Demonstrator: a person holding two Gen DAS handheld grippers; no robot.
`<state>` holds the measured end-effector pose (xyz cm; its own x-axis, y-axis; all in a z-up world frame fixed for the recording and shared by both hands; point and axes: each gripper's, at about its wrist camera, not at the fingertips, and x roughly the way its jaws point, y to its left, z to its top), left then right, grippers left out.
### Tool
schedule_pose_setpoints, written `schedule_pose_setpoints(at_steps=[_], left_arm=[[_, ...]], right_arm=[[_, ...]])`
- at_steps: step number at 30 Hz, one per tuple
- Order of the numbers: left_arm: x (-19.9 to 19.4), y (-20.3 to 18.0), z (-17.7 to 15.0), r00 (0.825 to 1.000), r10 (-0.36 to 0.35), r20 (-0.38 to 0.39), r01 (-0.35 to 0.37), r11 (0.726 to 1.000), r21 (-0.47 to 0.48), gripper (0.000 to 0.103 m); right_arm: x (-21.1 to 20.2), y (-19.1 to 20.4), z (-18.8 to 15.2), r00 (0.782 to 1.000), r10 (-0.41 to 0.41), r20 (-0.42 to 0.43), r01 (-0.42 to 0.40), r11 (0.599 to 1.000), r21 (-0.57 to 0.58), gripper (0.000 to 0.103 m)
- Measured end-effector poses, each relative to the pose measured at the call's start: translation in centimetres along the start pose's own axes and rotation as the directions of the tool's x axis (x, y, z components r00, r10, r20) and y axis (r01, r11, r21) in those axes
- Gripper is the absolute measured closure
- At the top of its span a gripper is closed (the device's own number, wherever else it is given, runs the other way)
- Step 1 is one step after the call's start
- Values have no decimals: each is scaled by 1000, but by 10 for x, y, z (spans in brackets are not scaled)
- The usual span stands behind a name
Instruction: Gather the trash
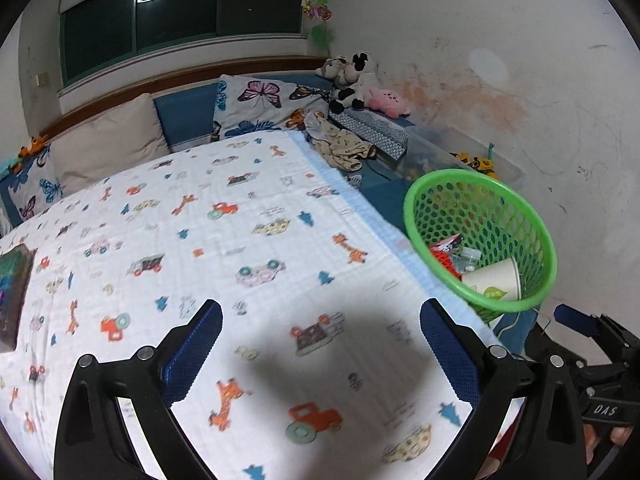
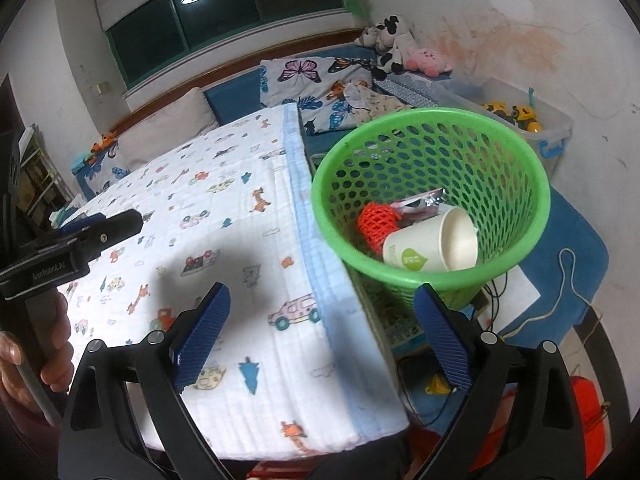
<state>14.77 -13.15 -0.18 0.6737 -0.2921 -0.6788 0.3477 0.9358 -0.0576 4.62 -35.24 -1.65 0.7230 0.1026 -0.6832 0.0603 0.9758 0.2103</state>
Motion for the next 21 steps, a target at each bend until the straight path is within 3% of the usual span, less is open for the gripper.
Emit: schedule_pose_setpoints(at_steps=[18, 21], left_arm=[[-28, 31, -37, 1000, 20, -11, -20, 1000, -18, 7], [-31, 34, -42, 999, 49, -6, -49, 999, -14, 7]], right_arm=[[-7, 31, -13, 1000, -17, 11, 18, 998, -66, 6], [-7, 33, -13, 1000, -12, 12, 13, 998, -69, 6]])
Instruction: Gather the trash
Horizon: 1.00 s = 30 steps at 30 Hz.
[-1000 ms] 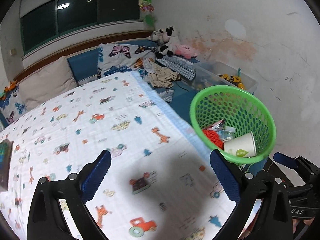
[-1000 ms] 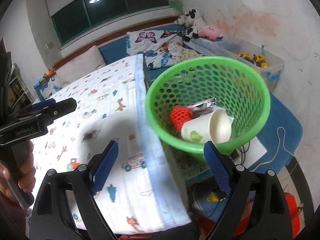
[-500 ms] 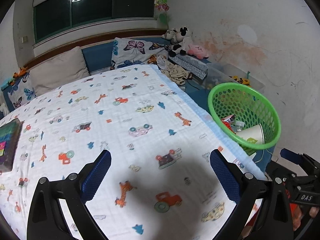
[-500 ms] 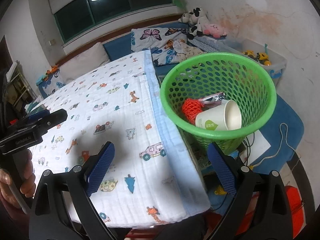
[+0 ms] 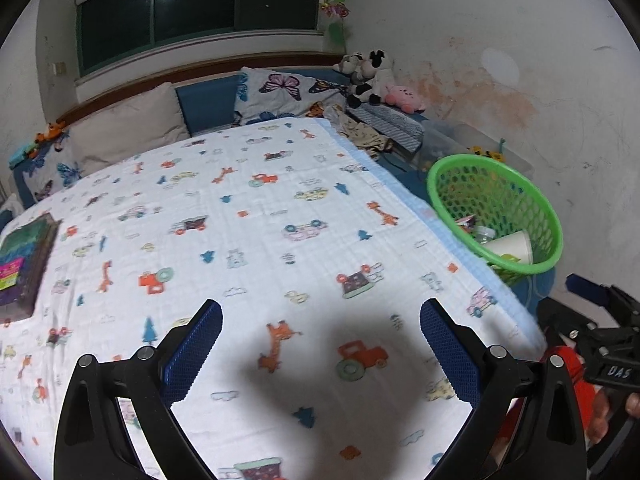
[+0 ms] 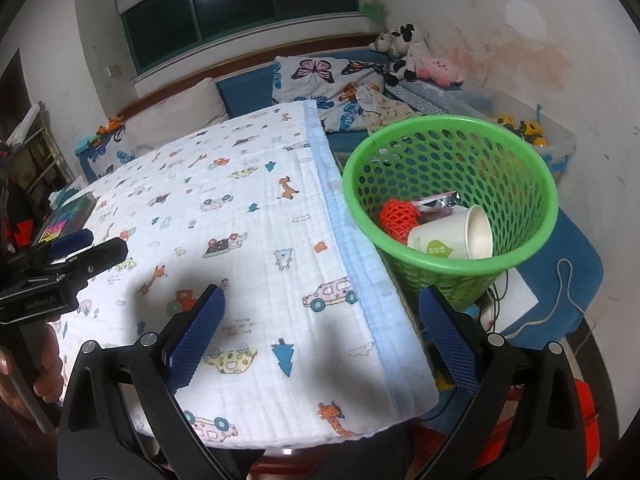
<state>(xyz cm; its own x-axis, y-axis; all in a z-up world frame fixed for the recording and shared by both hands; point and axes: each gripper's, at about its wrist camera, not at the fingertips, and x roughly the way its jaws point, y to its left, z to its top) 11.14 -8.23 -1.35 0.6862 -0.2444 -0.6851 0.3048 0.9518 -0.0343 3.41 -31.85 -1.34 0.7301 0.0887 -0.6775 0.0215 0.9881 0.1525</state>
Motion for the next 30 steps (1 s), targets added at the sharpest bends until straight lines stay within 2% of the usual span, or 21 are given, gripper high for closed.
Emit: schedule_pose_setpoints(at_steps=[12, 30], left_arm=[[-12, 10, -9, 999, 34, 23, -33, 999, -19, 7], [-18, 8, -18, 999, 35, 33, -34, 999, -8, 7]], right_arm=[[0, 11, -1, 1000, 13, -2, -13, 1000, -20, 6], [0, 15, -5, 1000, 14, -4, -14, 1000, -26, 6]])
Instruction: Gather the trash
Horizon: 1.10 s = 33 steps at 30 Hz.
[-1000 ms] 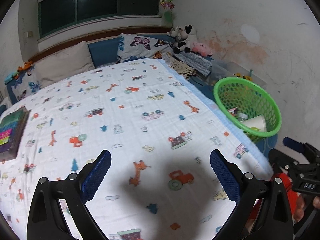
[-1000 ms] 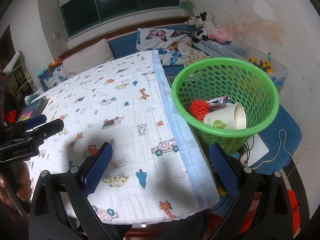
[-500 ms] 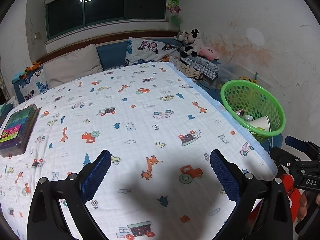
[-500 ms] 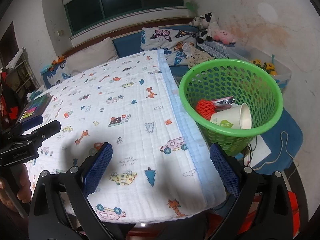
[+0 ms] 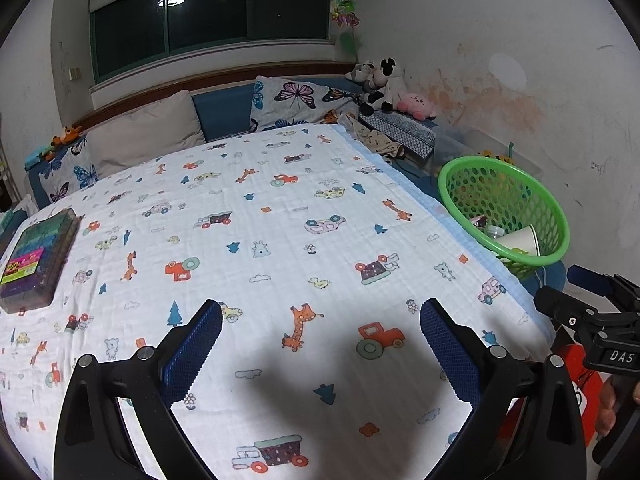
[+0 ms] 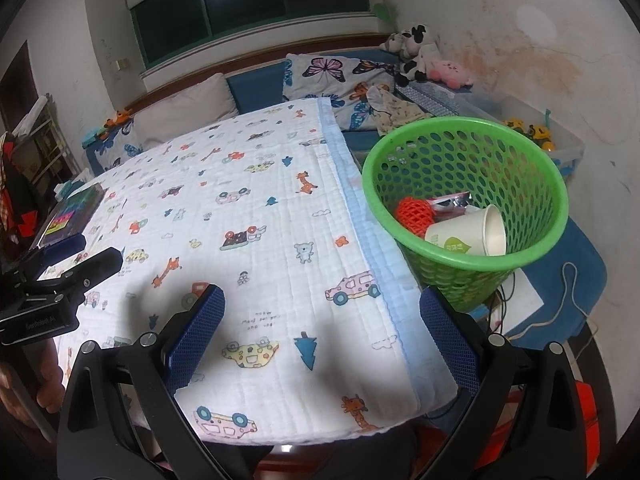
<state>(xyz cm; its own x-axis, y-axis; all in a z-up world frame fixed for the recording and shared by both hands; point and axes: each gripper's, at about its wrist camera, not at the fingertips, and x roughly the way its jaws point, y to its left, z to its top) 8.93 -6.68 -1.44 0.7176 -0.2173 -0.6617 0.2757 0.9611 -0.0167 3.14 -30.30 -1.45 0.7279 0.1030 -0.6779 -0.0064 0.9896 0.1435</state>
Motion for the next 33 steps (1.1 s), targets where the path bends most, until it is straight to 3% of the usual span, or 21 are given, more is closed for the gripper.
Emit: schedule_pose_setpoints(at_steps=[33], left_arm=[[0, 0, -5, 1000, 4, -9, -4, 1000, -1, 7]], right_arm=[[2, 3, -1, 1000, 9, -7, -9, 1000, 1, 6]])
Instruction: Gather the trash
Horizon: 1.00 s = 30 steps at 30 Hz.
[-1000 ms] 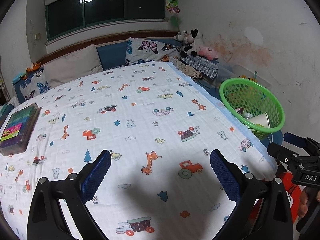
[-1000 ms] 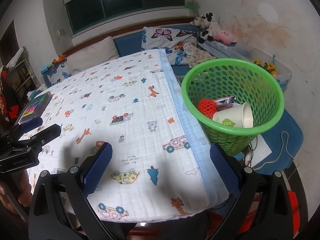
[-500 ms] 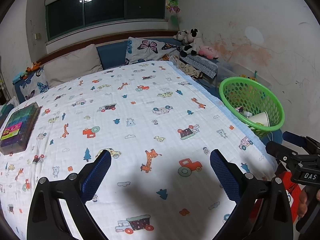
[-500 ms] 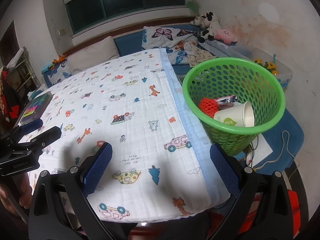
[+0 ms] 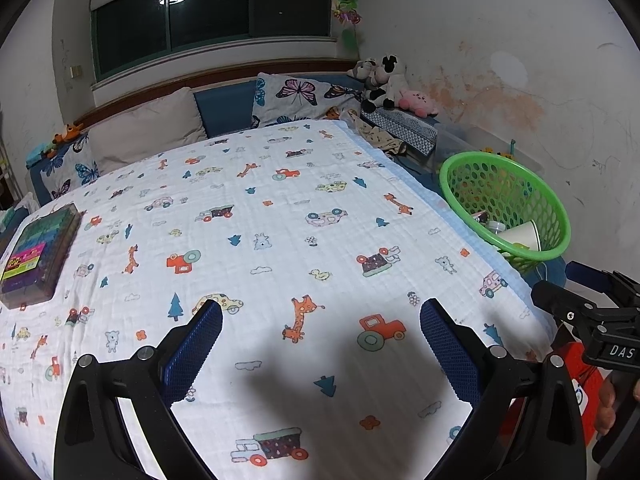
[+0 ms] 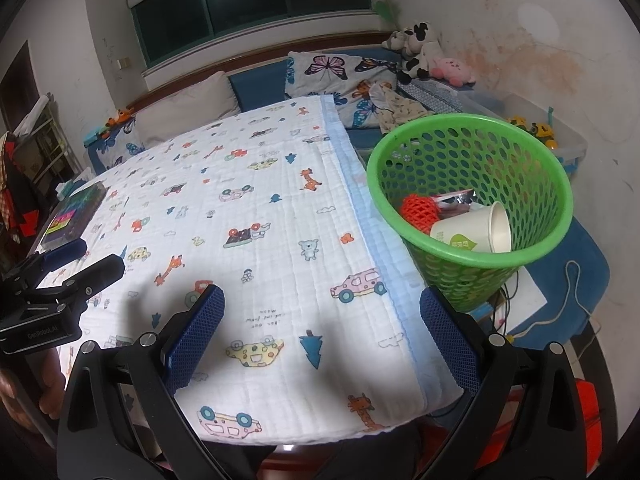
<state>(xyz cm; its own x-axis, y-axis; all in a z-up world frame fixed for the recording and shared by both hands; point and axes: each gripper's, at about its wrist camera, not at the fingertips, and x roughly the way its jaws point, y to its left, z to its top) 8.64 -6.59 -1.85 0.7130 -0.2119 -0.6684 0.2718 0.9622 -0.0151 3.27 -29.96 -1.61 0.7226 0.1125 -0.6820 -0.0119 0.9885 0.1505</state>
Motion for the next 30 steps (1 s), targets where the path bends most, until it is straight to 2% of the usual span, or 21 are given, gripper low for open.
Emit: schedule_pose_setpoints(at_steps=[30], left_arm=[[1, 1, -2, 1000, 0, -1, 0, 1000, 1, 7]], right_arm=[[5, 5, 0, 1000, 11, -9, -11, 1000, -10, 6]])
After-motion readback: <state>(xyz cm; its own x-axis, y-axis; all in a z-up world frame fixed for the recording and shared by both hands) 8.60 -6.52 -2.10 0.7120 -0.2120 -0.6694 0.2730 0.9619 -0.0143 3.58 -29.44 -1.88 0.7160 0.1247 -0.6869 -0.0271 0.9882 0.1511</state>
